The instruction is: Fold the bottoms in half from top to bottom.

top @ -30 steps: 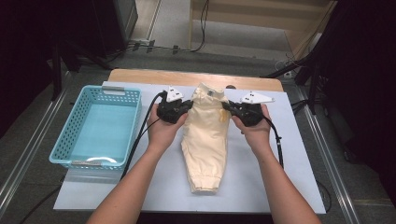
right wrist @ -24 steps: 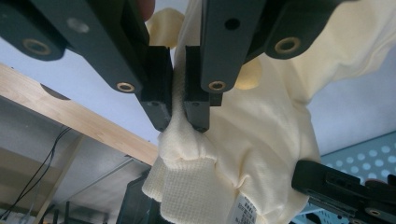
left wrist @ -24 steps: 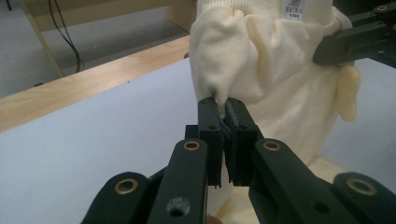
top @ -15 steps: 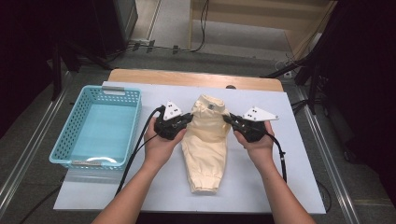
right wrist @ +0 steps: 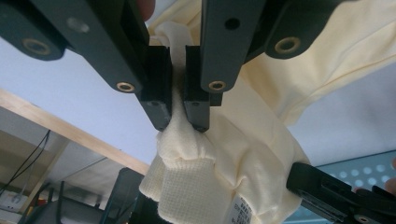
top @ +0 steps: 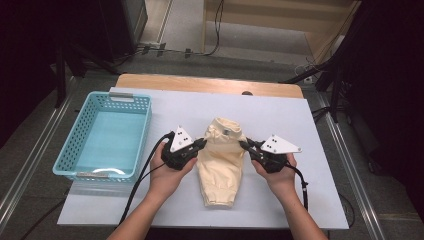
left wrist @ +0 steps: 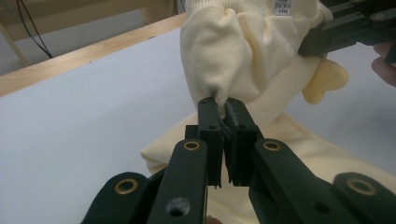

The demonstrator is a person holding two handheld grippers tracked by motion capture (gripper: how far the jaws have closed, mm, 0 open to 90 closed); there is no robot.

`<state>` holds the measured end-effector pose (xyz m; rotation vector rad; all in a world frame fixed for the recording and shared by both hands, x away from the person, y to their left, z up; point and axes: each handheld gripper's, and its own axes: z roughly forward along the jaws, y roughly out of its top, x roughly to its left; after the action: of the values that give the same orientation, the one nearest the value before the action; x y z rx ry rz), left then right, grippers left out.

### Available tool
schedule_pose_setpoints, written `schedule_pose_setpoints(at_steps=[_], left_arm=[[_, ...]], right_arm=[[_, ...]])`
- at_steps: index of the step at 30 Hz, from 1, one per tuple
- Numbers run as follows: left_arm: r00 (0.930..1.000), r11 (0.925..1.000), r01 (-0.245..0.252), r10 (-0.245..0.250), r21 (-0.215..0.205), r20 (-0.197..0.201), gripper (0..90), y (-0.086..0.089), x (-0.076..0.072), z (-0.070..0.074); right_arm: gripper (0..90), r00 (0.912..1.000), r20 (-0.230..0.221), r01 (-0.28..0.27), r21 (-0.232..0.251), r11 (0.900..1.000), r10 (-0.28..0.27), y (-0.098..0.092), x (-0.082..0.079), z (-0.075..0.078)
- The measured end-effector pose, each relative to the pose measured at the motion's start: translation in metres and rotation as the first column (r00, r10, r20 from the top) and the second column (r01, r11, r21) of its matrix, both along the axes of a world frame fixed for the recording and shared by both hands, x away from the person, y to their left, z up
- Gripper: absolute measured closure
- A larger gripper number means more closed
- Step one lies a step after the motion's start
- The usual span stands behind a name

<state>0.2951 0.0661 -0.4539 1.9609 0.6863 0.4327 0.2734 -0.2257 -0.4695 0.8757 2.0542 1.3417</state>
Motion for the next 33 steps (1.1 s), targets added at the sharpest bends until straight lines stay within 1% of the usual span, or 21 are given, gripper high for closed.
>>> schedule_pose_setpoints(at_steps=[4, 6, 13, 15, 16, 17, 19, 22, 25, 27, 29, 32, 33], left_arm=[[0.9998, 0.9997, 0.022, -0.022, 0.013, -0.004, 86.6, 0.003, -0.01, -0.009], [0.9995, 0.9994, 0.031, -0.031, 0.017, -0.008, 86.7, 0.004, -0.013, -0.014], [0.9986, 0.9985, 0.044, -0.043, 0.032, -0.032, 86.6, 0.007, -0.024, -0.027], [0.9972, 0.9985, 0.05, -0.049, 0.021, -0.056, 86.6, 0.008, -0.026, -0.029], [0.9965, 0.9985, 0.051, -0.05, 0.019, -0.067, 86.5, 0.009, -0.027, -0.029], [0.9956, 0.9983, 0.054, -0.052, 0.022, -0.079, 86.5, 0.008, -0.028, -0.03], [0.995, 0.9969, 0.067, -0.064, 0.041, -0.077, 86.4, 0.007, -0.03, -0.032], [0.9932, 0.9956, 0.077, -0.072, 0.054, -0.091, 86.0, 0.008, -0.032, -0.036], [0.9886, 0.9949, 0.083, -0.074, 0.058, -0.131, 84.3, 0.01, -0.031, -0.039], [0.9849, 0.9952, 0.085, -0.077, 0.048, -0.155, 80.9, 0.012, -0.03, -0.036], [0.9808, 0.9956, 0.092, -0.087, 0.02, -0.175, 70.6, 0.016, -0.029, -0.032], [0.9804, 0.9959, 0.09, -0.09, -0.012, -0.175, 59.0, 0.02, -0.027, -0.022], [0.9807, 0.9957, 0.092, -0.093, -0.012, -0.172, 56.3, 0.021, -0.026, -0.018]], right_arm=[[81.1, 0.9998, -0.006, -0.018, -0.013, 1.0, 0.018, 0.001, -0.01, -0.008], [81.0, 0.9998, 0.003, -0.021, -0.028, 0.999, 0.021, 0.002, -0.015, -0.012], [80.9, 0.9992, -0.021, -0.034, -0.036, 0.999, 0.033, 0.004, -0.027, -0.027], [80.8, 0.9989, -0.025, -0.041, -0.04, 0.998, 0.04, 0.004, -0.029, -0.03], [80.7, 0.9986, -0.029, -0.045, -0.032, 0.998, 0.044, 0.004, -0.03, -0.032], [80.5, 0.9981, -0.033, -0.053, -0.027, 0.998, 0.053, 0.003, -0.031, -0.034], [80.2, 0.9974, -0.044, -0.058, -0.022, 0.998, 0.057, 0.002, -0.033, -0.037], [79.9, 0.9965, -0.049, -0.069, -0.019, 0.997, 0.068, 0.001, -0.035, -0.04], [79.6, 0.9954, -0.058, -0.078, -0.021, 0.997, 0.076, 0.002, -0.038, -0.043], [79.7, 0.9947, -0.058, -0.086, -0.027, 0.996, 0.084, 0.003, -0.038, -0.044], [79.6, 0.9947, -0.056, -0.088, -0.032, 0.996, 0.086, 0.003, -0.038, -0.044], [79.6, 0.9944, -0.056, -0.091, -0.032, 0.995, 0.089, 0.002, -0.039, -0.044], [79.6, 0.9944, -0.056, -0.092, -0.032, 0.995, 0.09, 0.002, -0.039, -0.044]])
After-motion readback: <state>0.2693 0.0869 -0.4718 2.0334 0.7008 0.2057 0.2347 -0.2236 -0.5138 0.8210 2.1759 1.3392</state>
